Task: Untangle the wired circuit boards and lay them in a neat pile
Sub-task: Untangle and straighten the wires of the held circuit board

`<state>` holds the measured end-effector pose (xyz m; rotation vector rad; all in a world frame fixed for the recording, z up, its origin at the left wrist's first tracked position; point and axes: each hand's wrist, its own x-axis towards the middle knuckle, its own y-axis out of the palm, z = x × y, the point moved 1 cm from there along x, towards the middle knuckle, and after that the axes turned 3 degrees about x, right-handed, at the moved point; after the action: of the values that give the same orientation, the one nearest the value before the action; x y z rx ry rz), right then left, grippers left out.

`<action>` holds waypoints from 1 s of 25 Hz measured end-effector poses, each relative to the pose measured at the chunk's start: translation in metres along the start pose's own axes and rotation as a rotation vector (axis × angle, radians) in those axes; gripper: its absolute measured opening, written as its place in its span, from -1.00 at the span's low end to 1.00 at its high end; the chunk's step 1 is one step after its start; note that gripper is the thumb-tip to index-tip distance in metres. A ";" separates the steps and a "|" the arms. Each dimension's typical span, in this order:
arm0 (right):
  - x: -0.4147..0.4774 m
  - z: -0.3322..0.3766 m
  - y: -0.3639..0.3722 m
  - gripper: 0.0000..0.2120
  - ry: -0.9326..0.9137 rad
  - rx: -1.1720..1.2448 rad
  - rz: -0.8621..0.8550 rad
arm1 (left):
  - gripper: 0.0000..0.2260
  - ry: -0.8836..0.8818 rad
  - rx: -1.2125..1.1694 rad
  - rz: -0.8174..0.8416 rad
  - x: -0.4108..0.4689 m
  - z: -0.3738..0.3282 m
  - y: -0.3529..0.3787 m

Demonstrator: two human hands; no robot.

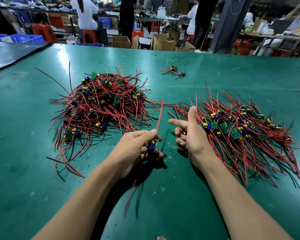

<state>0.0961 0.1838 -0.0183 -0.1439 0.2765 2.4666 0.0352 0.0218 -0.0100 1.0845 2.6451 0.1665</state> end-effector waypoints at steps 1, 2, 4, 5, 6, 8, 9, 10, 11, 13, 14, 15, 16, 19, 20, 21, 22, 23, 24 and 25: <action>-0.001 -0.001 0.000 -0.23 -0.015 -0.030 -0.001 | -0.73 -0.009 -0.029 -0.003 0.000 0.001 0.001; -0.002 -0.001 0.001 -0.25 -0.036 -0.067 -0.003 | -0.67 -0.019 -0.047 -0.002 0.001 0.000 0.003; -0.003 -0.002 0.004 -0.28 -0.073 -0.144 -0.007 | -0.57 -0.037 -0.071 0.003 0.001 0.000 0.003; -0.004 -0.002 0.004 -0.29 -0.086 -0.180 -0.003 | -0.54 -0.045 -0.081 0.008 0.001 0.000 0.003; -0.005 -0.001 0.004 -0.31 -0.092 -0.208 0.001 | -0.52 -0.051 -0.087 0.011 0.001 0.000 0.003; -0.009 0.002 0.006 -0.38 -0.106 -0.253 0.012 | -0.51 -0.046 -0.089 0.008 0.002 0.000 0.002; -0.011 0.002 0.008 -0.45 -0.133 -0.295 0.021 | -0.52 -0.040 -0.091 0.006 0.003 0.000 0.002; -0.014 0.002 0.010 -0.55 -0.186 -0.359 0.030 | -0.54 -0.033 -0.095 0.010 0.004 0.001 0.003; -0.017 0.002 0.013 -0.67 -0.245 -0.427 0.044 | -0.55 -0.025 -0.101 0.017 0.004 0.001 0.004; -0.022 -0.002 0.018 -0.66 -0.310 -0.516 0.110 | -0.56 -0.013 -0.101 0.032 0.006 0.002 0.004; -0.023 -0.003 0.019 -0.59 -0.339 -0.557 0.126 | -0.54 -0.011 -0.090 0.042 0.006 0.003 0.004; -0.024 -0.004 0.019 -0.58 -0.380 -0.605 0.118 | -0.52 -0.012 -0.079 0.057 0.007 0.003 0.004; -0.024 -0.004 0.018 -0.61 -0.417 -0.635 0.092 | -0.49 -0.016 -0.072 0.074 0.007 0.003 0.003; -0.019 0.002 0.009 -0.74 -0.485 -0.662 -0.098 | -0.54 -0.030 -0.052 0.060 0.008 0.004 0.003; -0.017 0.005 0.003 -0.75 -0.505 -0.677 -0.192 | -0.62 -0.013 -0.042 0.026 0.007 0.004 0.003; -0.016 0.008 -0.003 -0.73 -0.517 -0.703 -0.287 | -0.70 0.019 -0.016 -0.020 0.007 0.004 0.003; -0.015 0.011 -0.007 -0.70 -0.518 -0.754 -0.375 | -0.77 0.060 0.027 -0.075 0.007 0.004 0.002; -0.015 0.012 -0.011 -0.65 -0.508 -0.835 -0.454 | -0.82 0.107 0.083 -0.135 0.006 0.004 0.000; -0.016 0.013 -0.012 -0.59 -0.494 -0.937 -0.526 | -0.86 0.155 0.149 -0.200 0.006 0.005 -0.003; -0.017 0.012 -0.010 -0.54 -0.504 -1.030 -0.586 | -0.89 0.209 0.232 -0.272 0.006 0.005 -0.006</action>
<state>0.1157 0.1841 -0.0048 -0.0156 -1.1002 1.7478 0.0282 0.0214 -0.0171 0.7940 3.0279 -0.0907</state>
